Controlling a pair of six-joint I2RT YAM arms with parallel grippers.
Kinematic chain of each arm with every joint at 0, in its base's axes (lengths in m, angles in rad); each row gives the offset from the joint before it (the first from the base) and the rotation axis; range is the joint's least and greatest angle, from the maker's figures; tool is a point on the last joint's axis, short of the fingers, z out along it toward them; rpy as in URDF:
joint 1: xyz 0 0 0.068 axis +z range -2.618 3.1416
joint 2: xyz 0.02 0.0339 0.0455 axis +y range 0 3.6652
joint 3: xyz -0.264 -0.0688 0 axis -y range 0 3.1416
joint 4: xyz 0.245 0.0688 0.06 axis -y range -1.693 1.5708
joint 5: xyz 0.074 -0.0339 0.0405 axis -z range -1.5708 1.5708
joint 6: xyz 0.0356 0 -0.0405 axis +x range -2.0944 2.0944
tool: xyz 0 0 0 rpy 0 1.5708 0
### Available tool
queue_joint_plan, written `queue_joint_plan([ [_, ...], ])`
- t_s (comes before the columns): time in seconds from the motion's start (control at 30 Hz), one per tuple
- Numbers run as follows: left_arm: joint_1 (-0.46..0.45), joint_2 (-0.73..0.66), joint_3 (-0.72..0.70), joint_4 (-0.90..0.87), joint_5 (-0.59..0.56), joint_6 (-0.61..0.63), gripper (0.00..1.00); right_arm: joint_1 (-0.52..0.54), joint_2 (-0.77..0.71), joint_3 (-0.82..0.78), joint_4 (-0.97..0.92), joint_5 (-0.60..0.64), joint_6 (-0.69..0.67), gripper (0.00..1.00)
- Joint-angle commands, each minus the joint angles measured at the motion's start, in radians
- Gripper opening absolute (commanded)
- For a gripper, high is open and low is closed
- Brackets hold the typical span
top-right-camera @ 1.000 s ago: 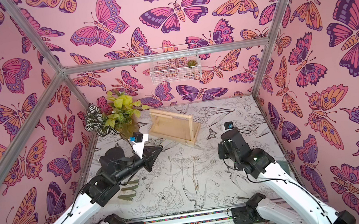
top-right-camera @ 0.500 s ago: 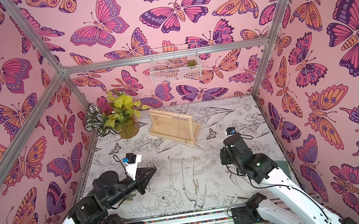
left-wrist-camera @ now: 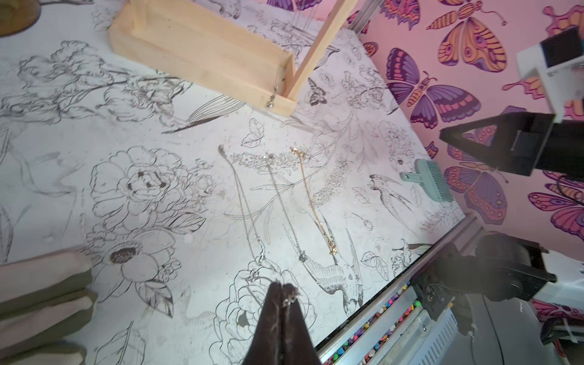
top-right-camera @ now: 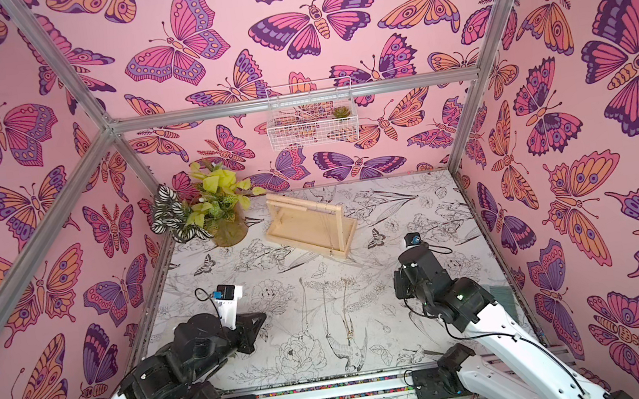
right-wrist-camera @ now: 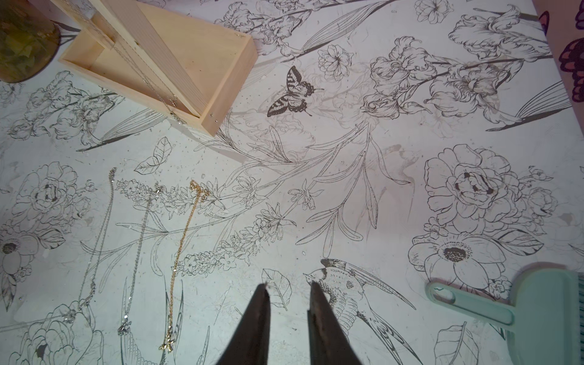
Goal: Take the necklace off the jewelry display stand
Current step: Place the necklace at the center of the board.
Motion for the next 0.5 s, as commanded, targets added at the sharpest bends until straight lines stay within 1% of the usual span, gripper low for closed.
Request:
queue_joint_plan([
  [0.0,-0.005,0.024,0.025,-0.089,-0.058,-0.054,0.00,0.007,0.010,-0.007,0.008,-0.001,0.007,0.26],
  [0.1,-0.005,0.047,0.043,-0.096,-0.044,-0.049,0.00,0.008,0.020,-0.003,0.021,0.002,0.003,0.26],
  [0.2,-0.007,0.046,0.051,-0.089,-0.003,-0.041,0.00,0.008,0.030,-0.002,0.030,0.006,-0.002,0.26],
  [0.33,-0.006,-0.009,0.051,-0.072,0.085,0.007,0.00,0.007,0.038,-0.013,0.040,0.004,-0.004,0.26],
  [0.47,-0.007,-0.050,0.052,-0.084,0.120,0.006,0.00,0.008,0.037,-0.018,0.043,0.001,-0.001,0.26],
])
